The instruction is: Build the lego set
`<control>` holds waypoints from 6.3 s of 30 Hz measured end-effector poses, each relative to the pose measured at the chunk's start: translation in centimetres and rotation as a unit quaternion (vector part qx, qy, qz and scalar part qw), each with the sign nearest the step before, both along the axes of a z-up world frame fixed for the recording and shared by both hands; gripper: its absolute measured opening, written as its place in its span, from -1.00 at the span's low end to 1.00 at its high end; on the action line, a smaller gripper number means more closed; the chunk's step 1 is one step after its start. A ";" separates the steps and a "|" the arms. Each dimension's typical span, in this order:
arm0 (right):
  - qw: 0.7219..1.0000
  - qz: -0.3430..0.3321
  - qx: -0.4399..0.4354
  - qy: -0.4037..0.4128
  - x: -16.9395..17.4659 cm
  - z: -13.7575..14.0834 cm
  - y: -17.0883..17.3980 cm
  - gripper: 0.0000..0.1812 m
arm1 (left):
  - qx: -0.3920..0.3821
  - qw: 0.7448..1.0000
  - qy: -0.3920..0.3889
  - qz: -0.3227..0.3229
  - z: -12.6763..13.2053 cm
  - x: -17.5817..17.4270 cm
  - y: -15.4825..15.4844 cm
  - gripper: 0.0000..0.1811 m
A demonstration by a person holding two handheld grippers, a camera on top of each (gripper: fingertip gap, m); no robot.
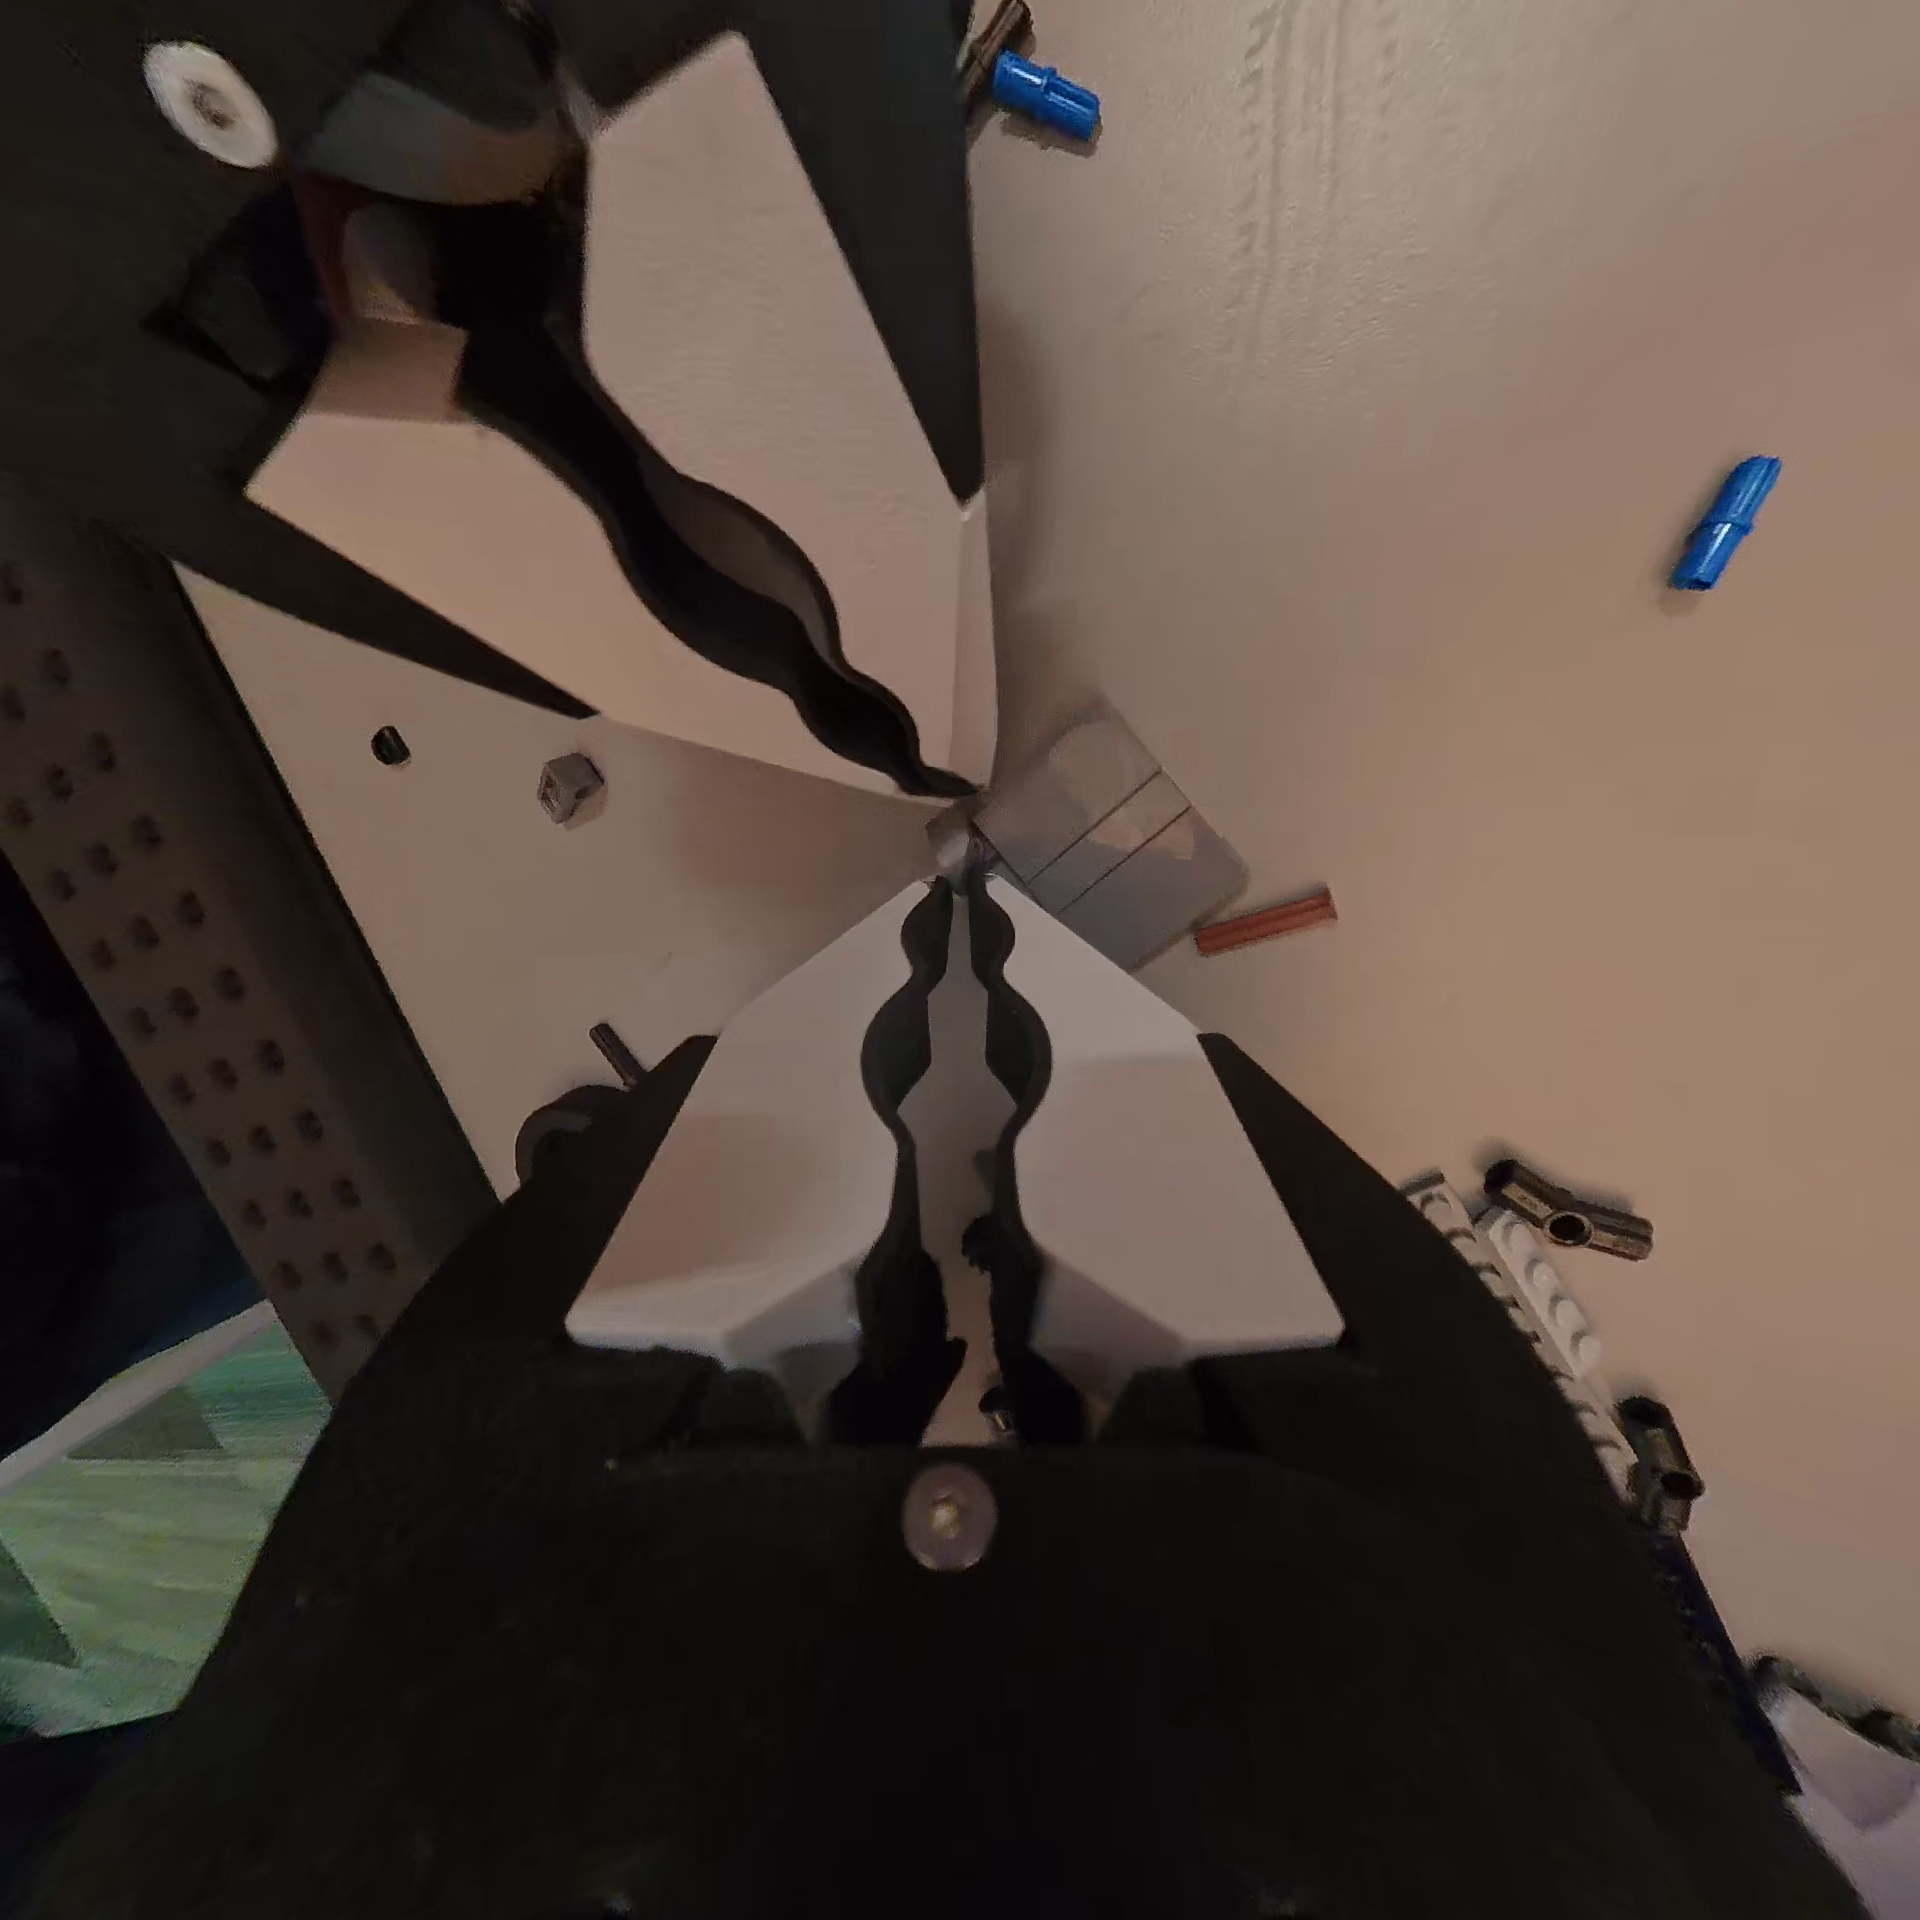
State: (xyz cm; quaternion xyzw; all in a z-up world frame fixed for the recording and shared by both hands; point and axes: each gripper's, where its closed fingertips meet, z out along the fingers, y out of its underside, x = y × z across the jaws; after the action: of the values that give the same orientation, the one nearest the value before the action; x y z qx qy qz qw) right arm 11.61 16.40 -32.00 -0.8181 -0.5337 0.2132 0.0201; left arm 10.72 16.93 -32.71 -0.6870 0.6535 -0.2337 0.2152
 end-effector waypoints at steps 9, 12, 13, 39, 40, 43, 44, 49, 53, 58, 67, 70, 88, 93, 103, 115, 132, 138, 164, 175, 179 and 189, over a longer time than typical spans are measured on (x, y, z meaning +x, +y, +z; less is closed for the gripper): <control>1.000 0.005 0.006 -0.012 0.2 -0.5 0.0 -1.00 | -0.002 1.000 -0.014 -0.005 0.5 0.3 -0.2 -1.00; 1.000 0.001 0.003 -0.014 0.3 -0.5 0.0 -1.00 | 0.000 1.000 -0.019 -0.007 0.9 0.4 -0.3 -1.00; 1.000 0.000 0.003 -0.015 0.3 -0.6 0.0 -1.00 | 0.004 1.000 -0.021 -0.008 1.0 0.5 -0.3 -1.00; 1.000 -0.018 0.005 -0.010 0.0 -0.5 0.4 -1.00 | 0.021 1.000 -0.023 -0.006 1.0 0.8 0.1 -1.00; 1.000 -0.018 0.006 -0.011 0.0 -0.5 0.4 -1.00 | 0.024 0.999 -0.023 -0.007 1.0 0.8 0.2 -1.00; 1.000 -0.015 0.003 -0.017 0.0 -0.7 0.2 -1.00 | 0.030 0.999 -0.017 -0.009 0.9 0.7 0.2 -1.00; 1.000 -0.015 0.003 -0.019 0.1 -0.8 0.1 -1.00 | 0.035 0.999 -0.014 -0.011 0.8 0.7 0.2 -1.00; 1.000 -0.015 0.002 -0.018 0.1 -0.8 0.1 -1.00 | 0.033 0.999 -0.017 -0.011 0.8 0.7 0.2 -1.00; 1.000 -0.014 0.001 -0.019 0.1 -0.8 0.1 -1.00 | 0.035 0.999 -0.018 -0.012 0.8 0.8 0.2 -1.00; 1.000 -0.014 0.003 -0.022 0.4 -0.4 0.0 -1.00 | 0.040 0.999 -0.018 -0.020 0.8 0.9 0.1 -1.00; 0.998 -0.048 0.028 0.003 1.2 1.0 1.9 -1.00 | 0.047 0.998 -0.013 -0.028 0.7 1.2 -0.1 -1.00; 0.999 -0.039 0.022 -0.017 1.4 -0.1 1.6 -1.00 | 0.051 0.998 -0.009 -0.031 0.7 1.3 -0.1 -1.00; 0.999 -0.048 -0.014 0.021 0.6 -0.1 1.2 -1.00 | 0.095 0.992 0.034 -0.070 -0.1 2.1 -0.8 -1.00; 0.999 -0.045 -0.012 0.020 0.6 -0.1 1.3 -1.00 | 0.063 0.996 -0.002 -0.066 1.0 2.1 -0.7 -1.00; 0.999 -0.045 -0.016 0.026 0.7 -0.1 1.3 -1.00 | 0.053 0.997 -0.005 -0.064 1.0 1.2 -0.2 -1.00; 0.999 -0.030 -0.016 0.031 0.5 0.3 0.9 -0.99 | 0.030 0.995 0.006 -0.090 1.6 0.1 -1.3 -1.00; 0.999 -0.024 -0.001 0.032 0.6 0.6 1.1 -1.00 | 0.034 0.991 0.035 -0.127 0.0 0.4 -3.0 -0.85; 0.995 -0.020 0.007 0.099 -0.7 3.1 1.2 -1.00 | -0.009 0.994 -0.048 -0.102 2.6 0.6 -2.3 -0.86; 0.809 0.021 -0.112 0.576 -3.0 21.2 -0.9 -0.93 | 0.359 0.860 -0.361 -0.031 21.7 -0.4 -1.4 -0.86; 0.972 0.022 0.070 0.225 -1.9 7.9 1.5 -0.94 | 0.231 0.939 -0.251 -0.048 14.1 -1.1 1.7 -0.78; 0.986 0.075 0.099 0.107 -1.5 3.8 0.6 -0.94 | 0.223 0.960 -0.170 -0.024 9.7 -1.2 3.6 -0.80; 0.985 0.110 0.135 0.002 -0.7 0.8 0.4 -0.93 | 0.123 0.992 -0.037 -0.014 1.8 -1.6 3.8 -0.86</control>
State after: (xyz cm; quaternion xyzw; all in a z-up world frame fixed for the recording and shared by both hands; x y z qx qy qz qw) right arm 10.91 16.85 -31.24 -0.7437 -0.6445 0.1416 0.1072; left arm 9.07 20.73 -30.88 -0.6369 0.6785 -0.1798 0.3188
